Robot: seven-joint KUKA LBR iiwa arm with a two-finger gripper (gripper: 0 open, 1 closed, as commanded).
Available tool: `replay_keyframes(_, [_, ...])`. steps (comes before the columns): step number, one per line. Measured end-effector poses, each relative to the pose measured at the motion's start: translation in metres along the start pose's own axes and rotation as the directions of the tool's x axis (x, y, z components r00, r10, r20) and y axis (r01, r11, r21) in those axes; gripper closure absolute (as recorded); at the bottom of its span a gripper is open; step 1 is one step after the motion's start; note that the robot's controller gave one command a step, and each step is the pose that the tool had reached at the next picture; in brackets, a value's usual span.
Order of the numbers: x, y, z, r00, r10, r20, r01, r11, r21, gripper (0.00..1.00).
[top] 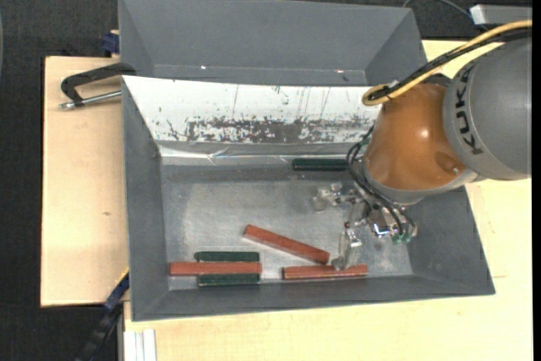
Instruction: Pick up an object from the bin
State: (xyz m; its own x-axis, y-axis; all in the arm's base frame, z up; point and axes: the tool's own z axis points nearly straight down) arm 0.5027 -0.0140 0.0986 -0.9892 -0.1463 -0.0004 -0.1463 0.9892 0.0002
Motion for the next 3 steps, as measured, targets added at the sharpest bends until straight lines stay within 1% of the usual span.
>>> replay_keyframes(1, [-0.008,0.019,0.005,0.984,-0.176,0.004,0.176,0.984,-0.001,0.00])
replay_keyframes(2, [-0.008,0.041,0.012,0.998,0.058,0.000,-0.058,0.998,-0.001,0.00])
replay_keyframes(3, [-0.008,0.048,0.014,0.998,0.063,0.000,-0.063,0.998,-0.001,0.00])
